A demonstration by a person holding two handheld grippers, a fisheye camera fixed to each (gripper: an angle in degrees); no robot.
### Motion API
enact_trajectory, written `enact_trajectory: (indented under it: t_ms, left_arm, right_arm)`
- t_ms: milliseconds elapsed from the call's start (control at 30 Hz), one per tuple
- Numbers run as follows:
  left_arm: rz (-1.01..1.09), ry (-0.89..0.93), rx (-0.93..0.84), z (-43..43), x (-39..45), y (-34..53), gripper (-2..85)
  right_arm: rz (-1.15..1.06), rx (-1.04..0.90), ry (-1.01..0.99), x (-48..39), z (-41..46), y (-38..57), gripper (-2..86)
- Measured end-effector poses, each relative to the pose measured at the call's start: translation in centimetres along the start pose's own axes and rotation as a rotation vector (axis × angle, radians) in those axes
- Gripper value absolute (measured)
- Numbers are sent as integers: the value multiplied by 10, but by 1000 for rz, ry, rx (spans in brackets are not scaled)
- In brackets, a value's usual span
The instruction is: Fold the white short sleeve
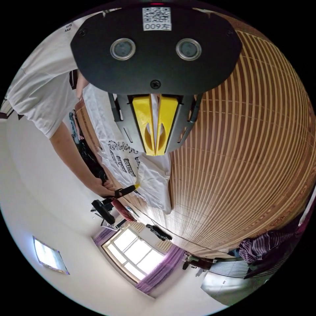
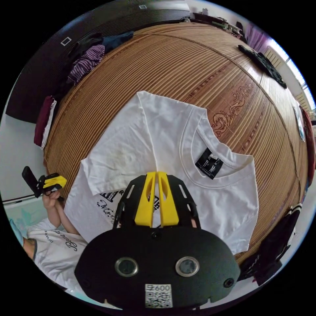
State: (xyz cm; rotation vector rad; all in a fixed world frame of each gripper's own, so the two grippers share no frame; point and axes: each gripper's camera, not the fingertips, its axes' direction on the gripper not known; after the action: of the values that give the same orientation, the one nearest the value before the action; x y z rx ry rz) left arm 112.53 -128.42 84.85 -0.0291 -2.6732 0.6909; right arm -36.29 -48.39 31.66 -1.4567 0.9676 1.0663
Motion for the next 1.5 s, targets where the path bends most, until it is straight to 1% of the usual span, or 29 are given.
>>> enact_trajectory:
  t_ms: [67,167,233,400,500,567,633,667,833,900,933,1033,1067,1100,1167,1200,1233,1267,1300,1367,1400,1433,1500]
  left_arm:
    - [8,34,17,-5,3,0,1]
    - [17,-15,21,-7,10,-3,0]
    - [22,-7,9,-5,13,-4,0]
    - [21,2,15,-8,19,-6,0]
    - [23,-6,17,-9,23,-8,0]
    - [23,-7,1,-5,25,-9,0]
    - [24,-1,-6,-3,28,-10,0]
    - [28,1,-8,-3,30,-11,0]
    - [39,-17,-4,-7,35,-14,0]
    - [32,-18,-5,-6,34,-16,1]
    - [23,-11,-12,-5,32,-17,1]
    - [16,36,-10,-6,34,-17,0]
    - [29,35,-7,-8,38,-17,0]
    - [36,27,-8,-8,40,-17,0]
    - [48,-18,-14,-12,44,-19,0]
    - [47,-23,-11,-13,44,-19,0]
    - [43,-18,-3,-16,43,-19,0]
    - [35,-4,6,-18,41,-19,0]
    - [30,4,9,-20,40,-19,0]
    - [13,22,18,-23,37,-19,0]
    - [9,25,21,-25,37,-19,0]
    - [8,30,36,-28,37,-21,0]
    - [19,23,43,-31,38,-23,0]
  right_arm:
    - [-16,-12,26,-7,6,8,-8]
    - [0,-19,63,-12,26,17,-6]
    - [4,-12,69,-16,34,23,-2]
    - [-12,125,141,-30,18,54,42]
    - [-23,308,170,-44,2,70,25]
    - [-66,480,159,-67,-2,76,1]
    - [-75,576,155,-83,4,72,-4]
    - [-78,594,150,-92,12,64,-6]
    - [-75,481,139,-108,72,20,-8]
    - [-37,379,167,-106,111,11,-8]
    - [-25,441,162,-106,117,20,-9]
    - [-16,432,131,-104,116,35,-8]
    - [-2,458,132,-106,109,45,-9]
    - [0,490,126,-107,104,53,-9]
    - [-30,616,82,-119,88,88,-8]
    - [-43,626,73,-122,88,94,-8]
    - [-71,598,56,-130,93,102,-8]
    - [-106,521,65,-139,104,104,-8]
    - [-131,483,83,-144,112,104,-8]
    - [-195,355,207,-163,155,105,-9]
    - [-211,336,228,-167,166,107,-9]
    - [-212,410,252,-172,170,118,-9]
    - [-195,424,258,-177,173,129,-8]
